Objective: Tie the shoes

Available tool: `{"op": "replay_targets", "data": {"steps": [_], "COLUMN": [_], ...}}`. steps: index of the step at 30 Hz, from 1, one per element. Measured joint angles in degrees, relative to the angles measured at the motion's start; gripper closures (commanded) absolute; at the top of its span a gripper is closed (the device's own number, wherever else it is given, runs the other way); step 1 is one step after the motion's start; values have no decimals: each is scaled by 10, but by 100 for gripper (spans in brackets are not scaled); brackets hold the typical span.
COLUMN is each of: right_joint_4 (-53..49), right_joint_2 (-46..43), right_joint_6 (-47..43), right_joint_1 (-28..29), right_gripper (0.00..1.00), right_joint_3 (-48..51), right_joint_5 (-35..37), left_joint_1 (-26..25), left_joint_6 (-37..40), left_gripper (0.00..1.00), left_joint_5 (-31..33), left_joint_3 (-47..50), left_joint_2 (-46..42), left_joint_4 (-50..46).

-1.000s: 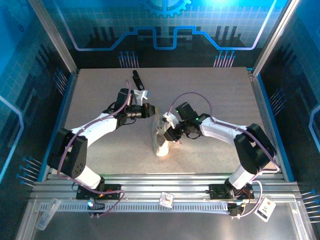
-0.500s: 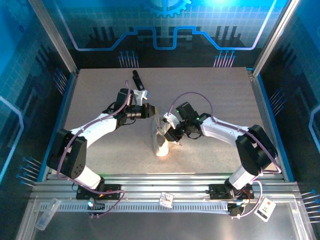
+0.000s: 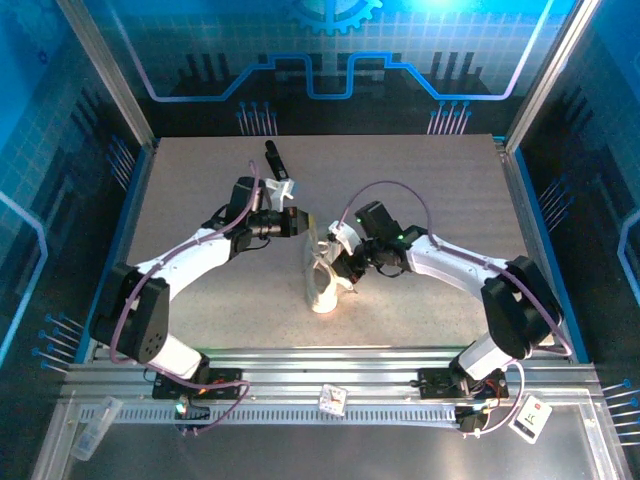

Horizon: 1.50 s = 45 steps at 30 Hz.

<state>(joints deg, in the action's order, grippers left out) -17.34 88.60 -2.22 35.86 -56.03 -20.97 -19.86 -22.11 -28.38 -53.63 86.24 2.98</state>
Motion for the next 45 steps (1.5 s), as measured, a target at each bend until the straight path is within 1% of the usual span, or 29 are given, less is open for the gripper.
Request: {"op": "replay_targets", "data": {"steps": [7, 14, 23, 31, 32, 39, 42, 45], "right_joint_4": [-4, -28, -37, -42, -42, -44, -50, -55], "right_joint_2": [-14, -13, -19, -25, -25, -15, -6, -1], "right_joint_6": [0, 0, 1, 1, 1, 1, 0, 0], "right_joint_1": [-14, -28, -38, -42, -42, -42, -41, -40], "right_gripper": [100, 100, 100, 100, 100, 100, 100, 100], "right_joint_3": [0, 0, 5, 9, 9, 7, 0, -8], "right_joint_5": [5, 12, 15, 14, 13, 0, -7, -12], "left_joint_1": [9, 15, 31, 65, 67, 70, 70, 70], "left_joint_6": [0, 0, 0, 11, 13, 28, 47, 77], "left_gripper": [100, 100, 100, 100, 99, 68, 62, 60], "left_joint_5": [0, 2, 5, 5, 5, 0, 0, 0], "left_joint_3": [46, 98, 103, 104, 104, 120, 123, 123], "left_joint_2": [-34, -48, -55, -69, -70, -71, -76, -103], "left_joint_4": [-2, -2, -1, -4, -5, -7, -17, -30]}}
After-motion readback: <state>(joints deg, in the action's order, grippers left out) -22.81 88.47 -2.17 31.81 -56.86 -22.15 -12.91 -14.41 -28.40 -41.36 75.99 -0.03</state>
